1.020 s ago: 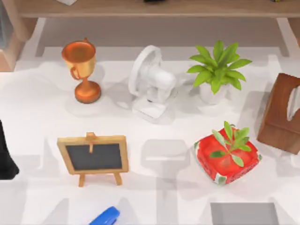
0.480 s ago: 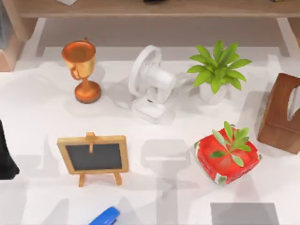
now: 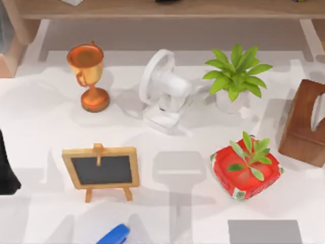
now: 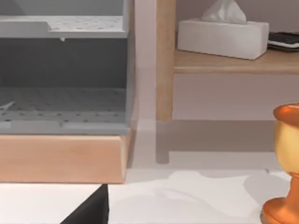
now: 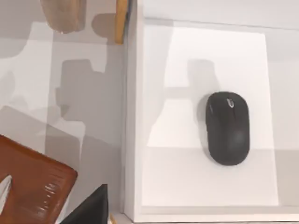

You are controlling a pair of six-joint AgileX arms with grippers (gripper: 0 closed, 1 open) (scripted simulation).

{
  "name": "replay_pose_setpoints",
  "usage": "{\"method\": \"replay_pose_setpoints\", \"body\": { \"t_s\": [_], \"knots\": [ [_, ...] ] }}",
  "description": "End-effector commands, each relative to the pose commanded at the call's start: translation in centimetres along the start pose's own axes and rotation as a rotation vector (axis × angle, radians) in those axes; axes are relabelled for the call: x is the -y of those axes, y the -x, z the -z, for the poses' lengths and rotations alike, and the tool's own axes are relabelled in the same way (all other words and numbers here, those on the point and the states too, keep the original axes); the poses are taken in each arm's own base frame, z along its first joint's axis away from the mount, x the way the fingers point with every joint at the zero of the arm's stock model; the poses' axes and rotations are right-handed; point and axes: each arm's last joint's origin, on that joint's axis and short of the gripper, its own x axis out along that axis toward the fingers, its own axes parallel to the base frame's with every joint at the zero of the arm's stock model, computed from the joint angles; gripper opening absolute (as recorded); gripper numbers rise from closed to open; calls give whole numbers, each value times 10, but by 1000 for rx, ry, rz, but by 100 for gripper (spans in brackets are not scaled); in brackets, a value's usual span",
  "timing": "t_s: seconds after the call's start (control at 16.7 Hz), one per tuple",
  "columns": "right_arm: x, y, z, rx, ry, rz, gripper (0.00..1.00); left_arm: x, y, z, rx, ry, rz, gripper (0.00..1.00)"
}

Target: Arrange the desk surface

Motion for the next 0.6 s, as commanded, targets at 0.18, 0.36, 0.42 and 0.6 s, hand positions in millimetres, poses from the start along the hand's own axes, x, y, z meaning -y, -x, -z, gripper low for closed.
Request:
{"method": "replay_pose_setpoints", "body": {
  "t_s": [0.18, 0.36, 0.42, 0.6],
  "knots": [
    [31, -59, -25, -167, -1, -23, 100, 0, 0, 0, 0, 0, 0, 100],
    [58, -119, -29, -316, -7, -59, 100, 0, 0, 0, 0, 0, 0, 100],
    [65, -137, -27, -359, -8, -73, 100, 0, 0, 0, 0, 0, 0, 100],
    [76, -183, -18, -460, -4, -118, 100, 0, 0, 0, 0, 0, 0, 100]
  ]
}}
